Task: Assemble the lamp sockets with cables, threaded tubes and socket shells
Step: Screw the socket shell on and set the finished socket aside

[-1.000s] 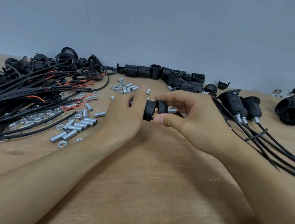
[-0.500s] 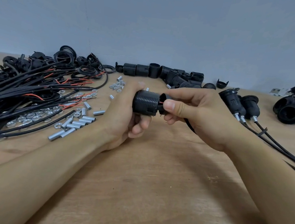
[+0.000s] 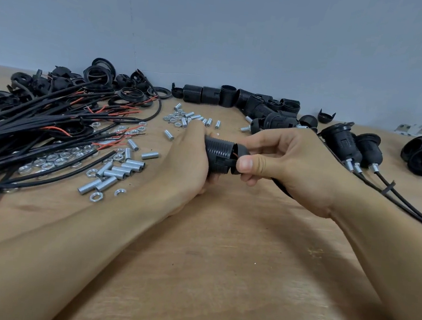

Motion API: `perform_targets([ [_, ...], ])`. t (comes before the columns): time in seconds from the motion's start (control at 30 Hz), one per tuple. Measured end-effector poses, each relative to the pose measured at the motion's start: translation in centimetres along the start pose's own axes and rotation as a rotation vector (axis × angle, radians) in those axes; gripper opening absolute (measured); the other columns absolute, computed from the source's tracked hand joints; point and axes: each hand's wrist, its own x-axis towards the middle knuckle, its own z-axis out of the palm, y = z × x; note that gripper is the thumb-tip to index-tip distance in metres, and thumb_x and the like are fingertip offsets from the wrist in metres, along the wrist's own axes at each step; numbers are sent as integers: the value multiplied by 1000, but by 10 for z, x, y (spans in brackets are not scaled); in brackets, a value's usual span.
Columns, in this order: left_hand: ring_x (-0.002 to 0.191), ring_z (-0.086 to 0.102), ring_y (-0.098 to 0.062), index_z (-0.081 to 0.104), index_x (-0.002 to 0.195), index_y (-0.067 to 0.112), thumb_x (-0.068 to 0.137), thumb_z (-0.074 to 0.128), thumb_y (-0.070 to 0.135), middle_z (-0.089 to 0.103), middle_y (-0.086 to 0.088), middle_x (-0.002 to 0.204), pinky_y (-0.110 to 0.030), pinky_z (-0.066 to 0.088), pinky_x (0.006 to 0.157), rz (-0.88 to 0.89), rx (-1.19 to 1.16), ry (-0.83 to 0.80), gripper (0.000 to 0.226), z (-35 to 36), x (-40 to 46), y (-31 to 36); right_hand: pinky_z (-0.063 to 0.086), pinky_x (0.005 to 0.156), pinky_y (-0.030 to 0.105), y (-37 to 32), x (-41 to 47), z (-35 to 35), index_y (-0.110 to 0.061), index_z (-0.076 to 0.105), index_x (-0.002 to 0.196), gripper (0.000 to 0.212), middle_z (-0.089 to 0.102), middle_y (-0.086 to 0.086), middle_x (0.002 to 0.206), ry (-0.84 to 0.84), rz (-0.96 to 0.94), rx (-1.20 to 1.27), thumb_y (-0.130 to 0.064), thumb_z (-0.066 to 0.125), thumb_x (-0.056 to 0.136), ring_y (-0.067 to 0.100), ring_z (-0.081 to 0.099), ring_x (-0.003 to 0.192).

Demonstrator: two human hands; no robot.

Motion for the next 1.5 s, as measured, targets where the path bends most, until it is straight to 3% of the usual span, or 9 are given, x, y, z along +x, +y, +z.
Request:
perform_targets([
  [0.17,50,49,-23,54,75,18,86,36,45,57,-17,73,-32,40,46,94,-54,99,34,2,-7,-3,54,63,20,-1,-1,9,-13,76,87,24,73,4,72,47,-41,-31,-20,77,64,11,65,62],
  [0.23,68,61,-33,57,77,21,85,30,63,64,-21,84,-51,54,69,104,-121,127,51,4,-12,0,54,64,20,-3,-1,10,-11,76,88,25,73,5,72,49,-62,-40,-22,76,66,12,66,62],
  [0.33,89,66,-37,59,75,24,65,21,89,69,-8,78,-65,47,95,88,-173,166,76,6,-18,5,53,63,18,-5,-2,11,-8,75,88,27,72,5,69,52,-73,-52,-24,76,67,11,66,60],
  [0.6,96,66,-25,59,88,27,56,16,96,70,-7,97,-53,46,98,188,5,170,87,3,-18,5,53,64,19,3,-1,13,-11,72,89,7,72,6,72,66,-69,-130,-8,73,82,11,68,62],
  [0.7,94,64,-18,56,91,28,59,16,96,68,3,94,-45,47,90,254,171,120,85,2,-10,5,58,69,34,12,1,20,-10,68,98,12,71,10,86,42,-48,-172,-2,67,88,24,66,67],
  [0.77,87,62,-4,57,93,30,65,19,92,66,12,88,-35,45,83,265,239,134,78,1,-4,3,54,83,43,15,4,25,-24,66,99,23,73,-7,91,28,-45,-202,-3,66,89,32,65,78],
  [0.87,78,58,9,56,90,32,82,29,77,66,16,84,-18,41,75,287,252,159,53,-4,6,-1,52,78,27,17,8,24,-37,63,91,30,68,-29,80,93,-86,-225,-7,70,87,10,57,75],
  [1.2,104,54,-23,63,97,19,94,54,32,64,0,105,-37,41,91,479,877,196,17,-42,39,10,46,67,9,25,12,21,-31,65,96,18,68,-10,84,188,-23,-398,-17,73,87,-5,58,67],
  [1.5,91,49,-30,53,105,7,96,53,25,57,-13,100,-34,39,74,194,1582,-68,20,-64,162,49,45,73,10,30,14,19,-23,66,109,19,68,-8,96,137,23,-397,-19,69,90,-3,59,76],
])
